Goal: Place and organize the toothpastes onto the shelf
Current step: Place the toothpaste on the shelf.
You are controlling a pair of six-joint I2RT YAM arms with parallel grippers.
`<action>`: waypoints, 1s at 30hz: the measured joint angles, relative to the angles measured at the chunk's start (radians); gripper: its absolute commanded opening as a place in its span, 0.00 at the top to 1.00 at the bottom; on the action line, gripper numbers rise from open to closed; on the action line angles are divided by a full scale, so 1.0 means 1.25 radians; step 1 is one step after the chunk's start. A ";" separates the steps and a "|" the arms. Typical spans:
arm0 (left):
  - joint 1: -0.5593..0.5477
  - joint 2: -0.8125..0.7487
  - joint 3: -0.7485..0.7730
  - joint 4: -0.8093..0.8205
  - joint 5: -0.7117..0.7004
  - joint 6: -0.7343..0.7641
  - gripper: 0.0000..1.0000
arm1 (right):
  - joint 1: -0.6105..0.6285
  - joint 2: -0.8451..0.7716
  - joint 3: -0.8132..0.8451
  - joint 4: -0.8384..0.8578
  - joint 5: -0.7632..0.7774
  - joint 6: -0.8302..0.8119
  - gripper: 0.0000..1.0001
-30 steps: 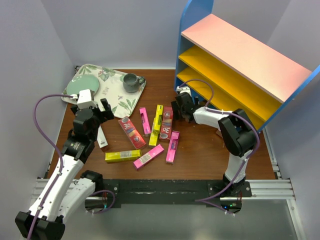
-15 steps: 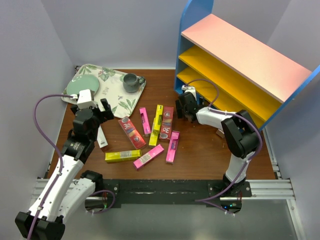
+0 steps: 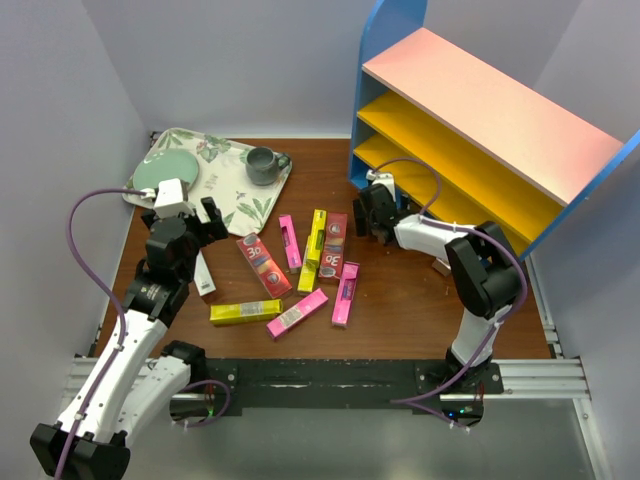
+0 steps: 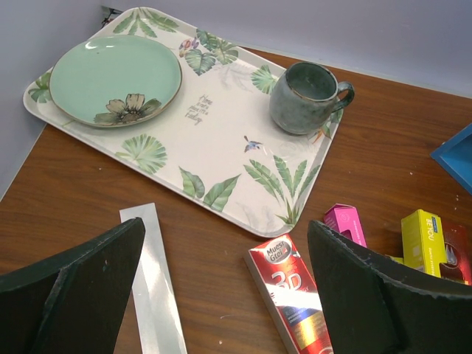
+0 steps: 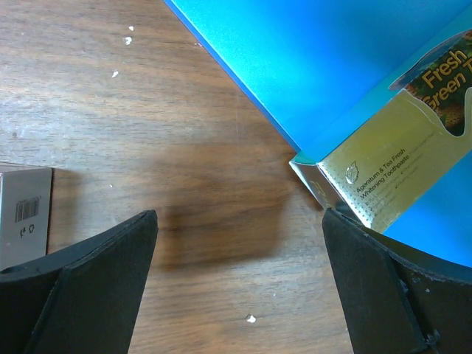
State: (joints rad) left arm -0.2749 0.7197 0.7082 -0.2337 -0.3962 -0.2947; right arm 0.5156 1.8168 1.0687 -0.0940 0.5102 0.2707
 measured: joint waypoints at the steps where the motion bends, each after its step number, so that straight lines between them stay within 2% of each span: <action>1: 0.000 0.000 0.000 0.000 0.000 0.000 0.03 | 0.000 0.000 0.000 0.000 0.000 0.001 0.02; 10: 0.001 0.000 0.000 0.000 0.003 0.000 0.03 | -0.001 -0.034 -0.027 0.003 -0.048 0.002 0.02; 24: 0.005 0.001 0.000 0.000 0.051 0.000 0.03 | 0.009 -0.294 -0.184 0.037 -0.251 0.075 0.02; 27: 0.005 0.001 0.000 0.000 0.066 0.000 0.03 | 0.049 -0.337 -0.222 0.040 -0.251 0.106 0.02; 30: 0.005 0.001 0.000 0.000 0.075 0.000 0.03 | 0.143 -0.364 -0.238 0.042 -0.199 0.126 0.02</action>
State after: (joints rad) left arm -0.2684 0.7204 0.7082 -0.2333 -0.3019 -0.2943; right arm 0.6945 1.3613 0.7708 -0.0410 0.2619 0.4278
